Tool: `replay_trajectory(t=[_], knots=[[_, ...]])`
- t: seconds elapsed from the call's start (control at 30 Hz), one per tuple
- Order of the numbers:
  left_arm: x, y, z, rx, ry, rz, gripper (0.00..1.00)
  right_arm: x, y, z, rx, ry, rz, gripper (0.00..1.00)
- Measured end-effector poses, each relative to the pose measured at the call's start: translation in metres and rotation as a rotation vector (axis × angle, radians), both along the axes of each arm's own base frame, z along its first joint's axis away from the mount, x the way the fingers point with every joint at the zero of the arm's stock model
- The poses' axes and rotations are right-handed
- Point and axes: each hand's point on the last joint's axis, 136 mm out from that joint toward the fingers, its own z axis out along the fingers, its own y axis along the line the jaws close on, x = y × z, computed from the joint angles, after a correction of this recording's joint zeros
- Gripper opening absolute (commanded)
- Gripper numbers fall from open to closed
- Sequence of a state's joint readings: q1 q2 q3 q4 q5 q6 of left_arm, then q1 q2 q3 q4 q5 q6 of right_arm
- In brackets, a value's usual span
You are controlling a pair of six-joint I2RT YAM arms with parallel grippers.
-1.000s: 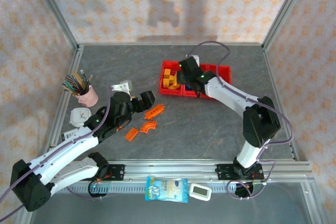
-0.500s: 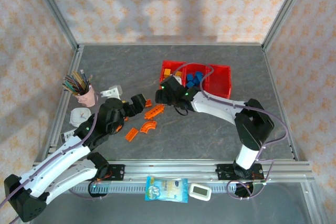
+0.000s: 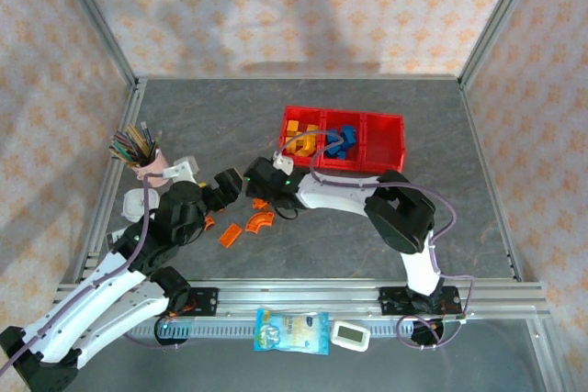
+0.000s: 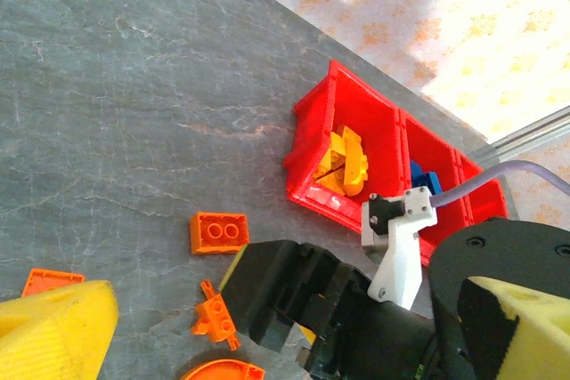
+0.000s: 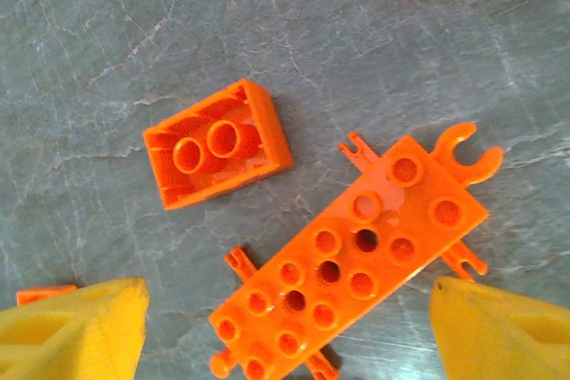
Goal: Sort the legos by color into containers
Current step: Move the lego to the center of the table.
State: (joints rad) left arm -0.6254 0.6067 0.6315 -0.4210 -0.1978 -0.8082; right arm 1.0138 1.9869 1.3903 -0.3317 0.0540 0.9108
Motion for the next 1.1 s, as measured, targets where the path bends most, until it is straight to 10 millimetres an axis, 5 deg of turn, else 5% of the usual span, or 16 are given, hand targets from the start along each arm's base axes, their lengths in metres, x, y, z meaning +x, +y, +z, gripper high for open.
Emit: replay_trajectory(t=[0.37,0.77,1.1], knots=[[-0.003,0.002,0.000,-0.003,0.000,0.003,0.99,0.003,-0.001,-0.021,-0.055,0.015,-0.136,0.76],[-0.003,0.002,-0.007,0.007,0.013,0.002,0.99,0.005,-0.012,-0.032,-0.125,0.008,-0.191,0.57],[-0.003,0.001,-0.009,0.010,0.020,-0.001,0.99,-0.009,-0.057,-0.031,-0.192,0.001,-0.219,0.46]])
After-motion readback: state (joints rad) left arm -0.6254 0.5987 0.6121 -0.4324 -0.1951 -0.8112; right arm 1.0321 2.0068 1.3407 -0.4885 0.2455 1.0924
